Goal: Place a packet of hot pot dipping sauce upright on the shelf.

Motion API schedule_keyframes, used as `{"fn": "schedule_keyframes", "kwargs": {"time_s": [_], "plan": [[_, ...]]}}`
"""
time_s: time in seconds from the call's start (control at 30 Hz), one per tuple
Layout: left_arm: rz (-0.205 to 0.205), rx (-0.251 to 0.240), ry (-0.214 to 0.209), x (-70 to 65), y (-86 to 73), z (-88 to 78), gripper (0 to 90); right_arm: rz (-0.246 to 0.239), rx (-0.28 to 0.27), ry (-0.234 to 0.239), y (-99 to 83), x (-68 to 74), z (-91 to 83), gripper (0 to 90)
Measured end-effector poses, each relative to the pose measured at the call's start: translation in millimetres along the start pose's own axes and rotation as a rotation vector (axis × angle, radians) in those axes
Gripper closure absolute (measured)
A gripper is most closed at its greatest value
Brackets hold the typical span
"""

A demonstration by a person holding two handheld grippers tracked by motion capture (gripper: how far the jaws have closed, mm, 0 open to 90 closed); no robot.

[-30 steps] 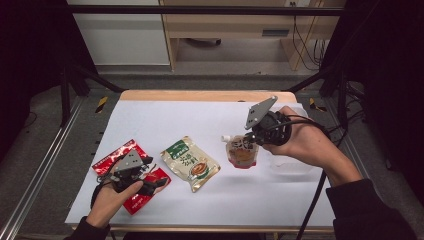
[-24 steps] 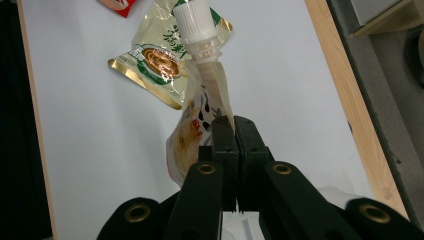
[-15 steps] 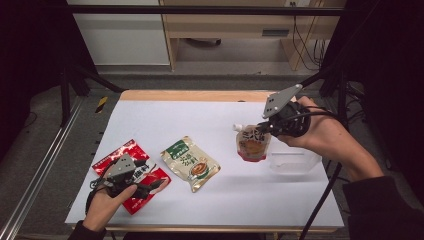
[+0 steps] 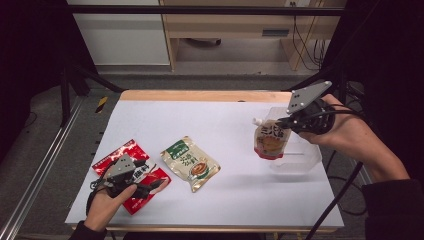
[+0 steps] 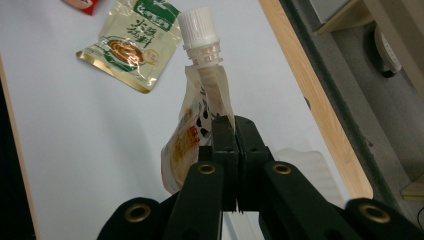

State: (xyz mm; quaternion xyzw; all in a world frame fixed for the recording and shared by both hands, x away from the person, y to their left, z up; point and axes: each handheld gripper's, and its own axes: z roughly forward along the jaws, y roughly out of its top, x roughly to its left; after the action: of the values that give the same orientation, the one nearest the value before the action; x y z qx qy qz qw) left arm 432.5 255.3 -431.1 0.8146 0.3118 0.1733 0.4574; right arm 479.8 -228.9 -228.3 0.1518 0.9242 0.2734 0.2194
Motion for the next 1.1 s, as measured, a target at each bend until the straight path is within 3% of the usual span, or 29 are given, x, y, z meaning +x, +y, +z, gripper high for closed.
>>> {"fn": "schedule_keyframes", "kwargs": {"time_s": [0.33, 0.5, 0.77, 1.1], "plan": [[0.003, 0.01, -0.002, 1.8, -1.3, 1.8, 8.1, 0.067, 0.0, -0.031, -37.5, -19.7, -6.0, 89.6], [0.004, 0.015, 0.0, 2.9, -1.9, 2.2, 8.1, 0.071, 0.003, -0.038, -52.4, -24.5, -4.6, 89.6], [0.003, 0.02, 0.003, 2.6, -2.4, 3.2, 8.1, 0.1, -0.009, -0.034, -72.4, -26.3, 1.0, 89.6], [0.003, 0.026, 0.002, 2.8, -2.9, 3.4, 8.1, 0.116, -0.022, -0.03, -84.9, -24.6, 1.8, 89.6]]}}
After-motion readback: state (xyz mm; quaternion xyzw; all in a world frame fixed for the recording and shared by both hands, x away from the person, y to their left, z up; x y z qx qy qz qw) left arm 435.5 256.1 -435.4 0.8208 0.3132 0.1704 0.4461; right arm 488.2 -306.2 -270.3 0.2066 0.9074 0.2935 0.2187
